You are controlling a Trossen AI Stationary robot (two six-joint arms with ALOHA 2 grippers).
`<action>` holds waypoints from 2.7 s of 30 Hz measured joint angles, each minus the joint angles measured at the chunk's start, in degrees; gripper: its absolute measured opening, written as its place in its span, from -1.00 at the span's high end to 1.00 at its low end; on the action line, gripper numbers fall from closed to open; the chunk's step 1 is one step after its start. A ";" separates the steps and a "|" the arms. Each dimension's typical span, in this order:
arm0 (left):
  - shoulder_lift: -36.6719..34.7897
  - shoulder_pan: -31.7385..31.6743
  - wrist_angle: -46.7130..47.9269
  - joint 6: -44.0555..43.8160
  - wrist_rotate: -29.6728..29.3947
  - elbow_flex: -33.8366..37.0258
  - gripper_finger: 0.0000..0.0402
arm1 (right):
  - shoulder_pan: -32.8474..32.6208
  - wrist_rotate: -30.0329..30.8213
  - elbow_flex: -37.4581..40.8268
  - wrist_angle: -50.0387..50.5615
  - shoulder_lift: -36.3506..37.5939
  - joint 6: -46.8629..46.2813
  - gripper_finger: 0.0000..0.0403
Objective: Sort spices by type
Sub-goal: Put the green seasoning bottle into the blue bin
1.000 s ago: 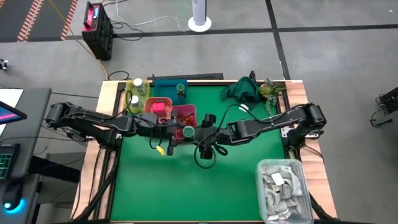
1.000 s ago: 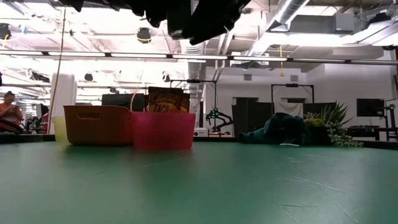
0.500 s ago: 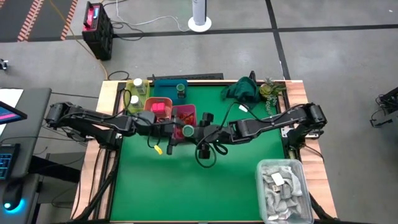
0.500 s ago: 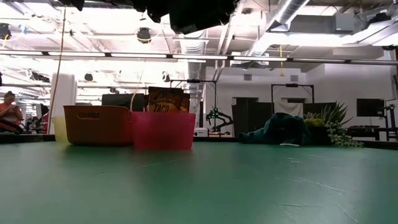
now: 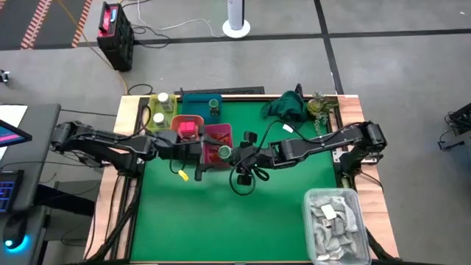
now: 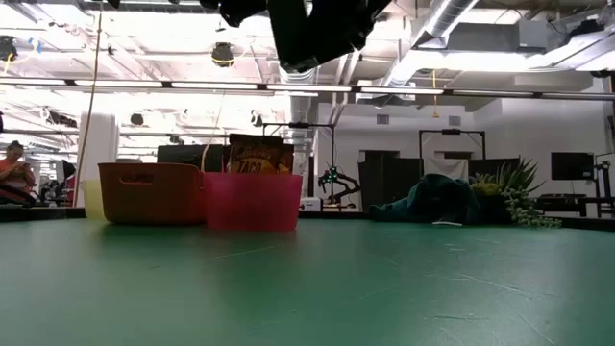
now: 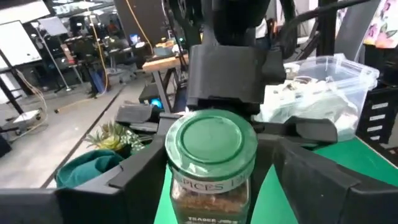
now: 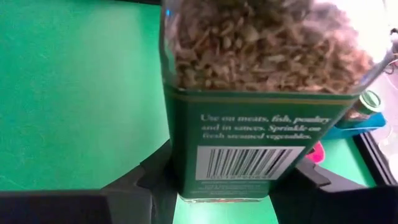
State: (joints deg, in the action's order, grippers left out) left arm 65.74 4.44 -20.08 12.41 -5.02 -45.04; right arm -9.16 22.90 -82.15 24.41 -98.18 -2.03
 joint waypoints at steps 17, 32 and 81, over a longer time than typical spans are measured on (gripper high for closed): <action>-0.02 -1.09 -0.88 -0.28 -0.26 -0.02 -0.43 | -0.58 -0.30 -0.04 -1.92 -0.01 0.76 -0.11; 4.78 -1.13 -5.39 1.16 1.85 -0.02 0.03 | -0.51 -2.78 0.00 -2.15 -0.03 2.54 -0.15; 16.36 -47.43 -19.50 -12.02 -7.92 9.60 0.03 | 4.49 6.92 15.21 -6.06 18.29 -0.38 -0.63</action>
State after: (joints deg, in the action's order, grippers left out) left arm 82.09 -42.99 -39.58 0.39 -12.94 -35.44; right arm -4.67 29.82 -66.94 18.36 -79.90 -2.40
